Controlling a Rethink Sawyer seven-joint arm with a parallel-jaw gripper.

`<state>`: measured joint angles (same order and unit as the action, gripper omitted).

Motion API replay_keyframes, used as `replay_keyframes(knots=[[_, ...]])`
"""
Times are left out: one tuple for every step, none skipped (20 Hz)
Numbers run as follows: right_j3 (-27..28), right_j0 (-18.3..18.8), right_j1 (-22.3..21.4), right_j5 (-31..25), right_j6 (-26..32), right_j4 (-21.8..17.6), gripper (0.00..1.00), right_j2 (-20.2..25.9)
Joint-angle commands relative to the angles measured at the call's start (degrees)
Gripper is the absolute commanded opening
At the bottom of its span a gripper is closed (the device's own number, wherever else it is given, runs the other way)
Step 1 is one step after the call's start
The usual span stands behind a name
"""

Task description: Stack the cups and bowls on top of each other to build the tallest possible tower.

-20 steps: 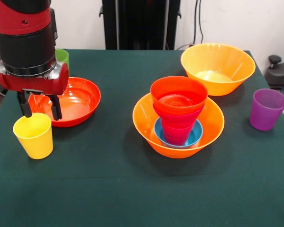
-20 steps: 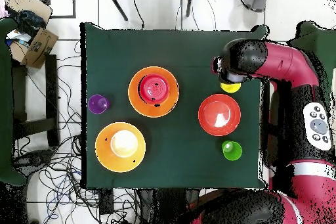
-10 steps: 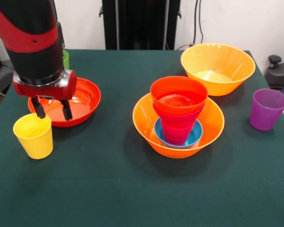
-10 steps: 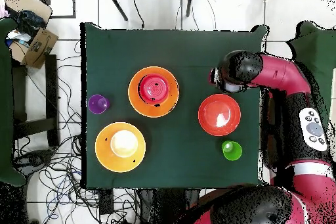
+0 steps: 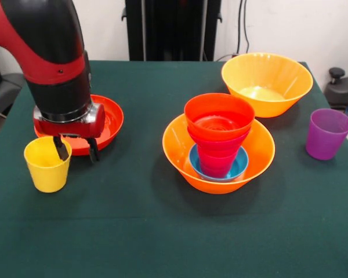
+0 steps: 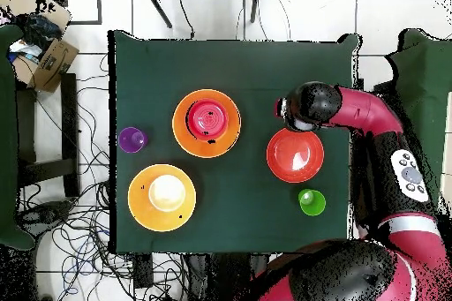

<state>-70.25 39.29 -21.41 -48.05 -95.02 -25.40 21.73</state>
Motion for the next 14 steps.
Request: replay_keyframes(knots=[[-3.54, -0.9, 0.85, 5.92, 7.71, -4.91, 1.0, 2.18], [-3.54, -1.12, 0.75, 6.35, 7.19, -5.04, 1.0, 1.72], [-3.4, -1.27, 0.79, 6.48, 6.99, -5.02, 1.0, 1.44], [-2.94, -1.56, 1.0, 6.57, 6.67, -5.15, 1.0, 1.05], [-2.58, -1.7, 1.22, 6.74, 6.65, -5.27, 1.0, 0.85], [-2.38, -1.73, 1.43, 6.91, 6.76, -5.35, 1.0, 0.66], [-2.11, -1.8, 1.56, 6.88, 6.85, -5.44, 1.0, 0.55], [-1.91, -1.76, 1.72, 6.89, 7.08, -5.55, 1.0, 0.47], [-1.56, -1.74, 1.91, 6.78, 7.33, -5.62, 1.0, 0.44], [-1.15, -1.68, 2.16, 6.75, 7.51, -5.7, 1.0, 0.4], [-0.74, -1.63, 2.41, 6.72, 7.7, -5.77, 1.0, 0.36], [-0.28, -1.74, 2.55, 6.64, 7.61, -5.92, 1.0, 0.17], [0.21, -2.03, 2.5, 6.21, 7.52, -6.33, 1.0, -0.42], [0.39, -2.24, 2.42, 6.0, 7.5, -6.68, 0.0, -0.85]])
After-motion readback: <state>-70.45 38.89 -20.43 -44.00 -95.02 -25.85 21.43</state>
